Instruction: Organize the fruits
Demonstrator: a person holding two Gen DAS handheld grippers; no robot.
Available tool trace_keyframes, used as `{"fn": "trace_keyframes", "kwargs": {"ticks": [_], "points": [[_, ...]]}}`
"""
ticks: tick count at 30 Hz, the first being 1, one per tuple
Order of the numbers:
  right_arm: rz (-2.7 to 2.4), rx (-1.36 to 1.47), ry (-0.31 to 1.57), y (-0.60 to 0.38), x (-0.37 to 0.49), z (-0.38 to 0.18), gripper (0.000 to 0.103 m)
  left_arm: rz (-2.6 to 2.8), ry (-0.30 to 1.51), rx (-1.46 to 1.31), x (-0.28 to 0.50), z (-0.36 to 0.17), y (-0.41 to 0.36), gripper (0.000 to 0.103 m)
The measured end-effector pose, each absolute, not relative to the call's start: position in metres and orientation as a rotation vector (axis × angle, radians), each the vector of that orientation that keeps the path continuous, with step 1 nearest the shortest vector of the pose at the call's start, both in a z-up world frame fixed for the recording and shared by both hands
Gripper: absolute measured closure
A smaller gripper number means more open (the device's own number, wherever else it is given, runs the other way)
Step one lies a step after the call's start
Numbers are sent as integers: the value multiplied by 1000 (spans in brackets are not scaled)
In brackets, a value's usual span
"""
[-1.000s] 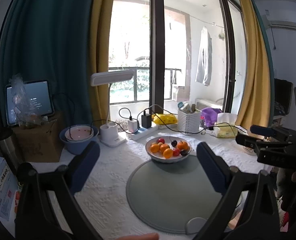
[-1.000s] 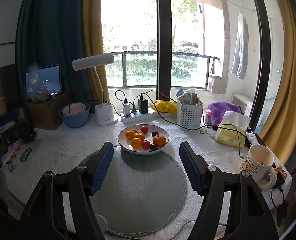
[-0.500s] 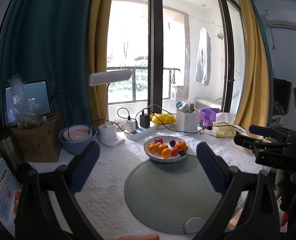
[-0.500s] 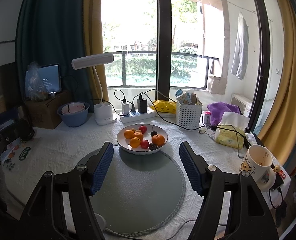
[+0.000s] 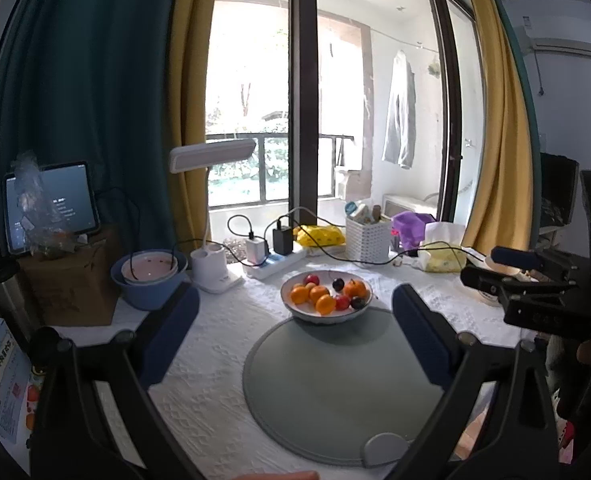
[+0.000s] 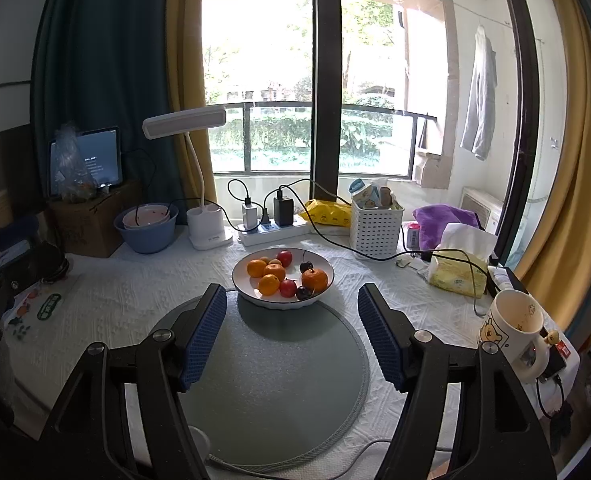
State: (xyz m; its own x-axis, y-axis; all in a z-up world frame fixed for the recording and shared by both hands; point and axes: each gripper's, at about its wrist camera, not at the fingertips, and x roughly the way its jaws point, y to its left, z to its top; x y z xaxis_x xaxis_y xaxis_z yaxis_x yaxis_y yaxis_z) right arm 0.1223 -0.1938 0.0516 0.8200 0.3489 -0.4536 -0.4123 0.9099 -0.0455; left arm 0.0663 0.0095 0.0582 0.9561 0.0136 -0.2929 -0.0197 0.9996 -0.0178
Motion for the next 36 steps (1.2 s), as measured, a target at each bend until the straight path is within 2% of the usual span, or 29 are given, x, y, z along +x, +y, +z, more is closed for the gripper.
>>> {"fn": "trace_keyframes", "kwargs": {"ticks": [36], "points": [[418,-144,457,-193,121,53,32,-15,311,-22,69,61,0,5]]}}
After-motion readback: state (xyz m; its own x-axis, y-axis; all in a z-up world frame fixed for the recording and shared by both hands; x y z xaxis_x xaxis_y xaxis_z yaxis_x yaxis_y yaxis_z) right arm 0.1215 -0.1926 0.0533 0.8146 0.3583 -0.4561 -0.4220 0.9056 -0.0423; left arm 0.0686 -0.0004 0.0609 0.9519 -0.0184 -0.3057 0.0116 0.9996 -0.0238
